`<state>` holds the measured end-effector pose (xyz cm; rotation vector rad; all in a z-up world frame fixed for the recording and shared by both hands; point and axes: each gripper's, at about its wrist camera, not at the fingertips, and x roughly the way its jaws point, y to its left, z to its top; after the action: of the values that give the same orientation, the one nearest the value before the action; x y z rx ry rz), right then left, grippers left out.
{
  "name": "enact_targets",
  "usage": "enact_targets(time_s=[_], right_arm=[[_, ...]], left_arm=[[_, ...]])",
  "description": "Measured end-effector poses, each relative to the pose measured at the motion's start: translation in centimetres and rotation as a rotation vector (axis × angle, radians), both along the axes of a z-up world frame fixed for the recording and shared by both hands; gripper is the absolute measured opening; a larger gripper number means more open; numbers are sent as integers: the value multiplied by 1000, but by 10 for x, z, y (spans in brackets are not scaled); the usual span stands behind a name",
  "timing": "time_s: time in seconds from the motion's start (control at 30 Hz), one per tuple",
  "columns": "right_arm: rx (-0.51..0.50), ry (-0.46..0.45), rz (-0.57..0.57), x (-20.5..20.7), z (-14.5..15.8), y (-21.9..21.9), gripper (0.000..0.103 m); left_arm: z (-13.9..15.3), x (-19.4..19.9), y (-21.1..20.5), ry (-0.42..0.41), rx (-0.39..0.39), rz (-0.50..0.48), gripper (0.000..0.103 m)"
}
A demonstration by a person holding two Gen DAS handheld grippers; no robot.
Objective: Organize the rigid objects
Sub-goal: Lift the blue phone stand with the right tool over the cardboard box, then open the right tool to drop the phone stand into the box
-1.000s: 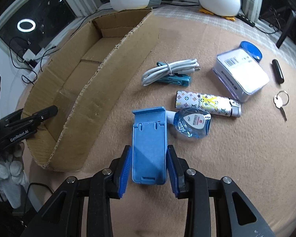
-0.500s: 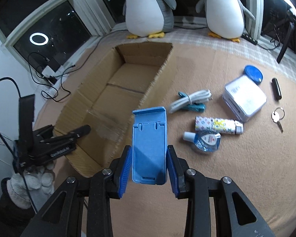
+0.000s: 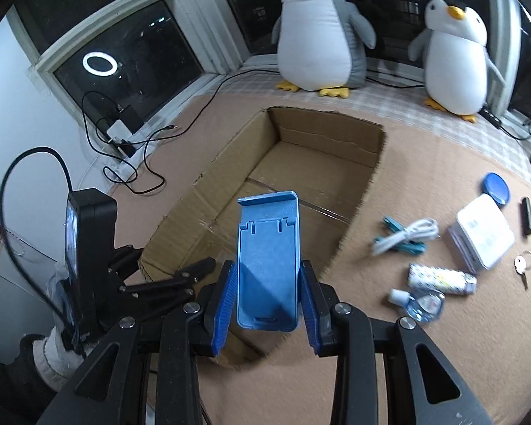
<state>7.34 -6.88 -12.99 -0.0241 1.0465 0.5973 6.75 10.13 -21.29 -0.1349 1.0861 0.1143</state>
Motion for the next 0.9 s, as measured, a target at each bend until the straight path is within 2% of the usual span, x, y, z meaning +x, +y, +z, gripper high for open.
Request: enact_targets(time_s=[0.37,0.67,0.73,0.8,0.9], right_arm=[[-47,20,13,14,-22,25,32],[-63,18,12,13,-29,30,32],[-61,16,10,13,-29,30,35],[-52,15,4,14,-28,29,47],[-41,12,-10,14,-26,26,49]], left_arm=[[0,0,1,-1,-1,0,53],[0,0,1,-2,-1,0,54],[-1,0,1,-2,-1,0,54],[0,0,1,-2,0,0,54],[0,0,1,-2,0,0,54]])
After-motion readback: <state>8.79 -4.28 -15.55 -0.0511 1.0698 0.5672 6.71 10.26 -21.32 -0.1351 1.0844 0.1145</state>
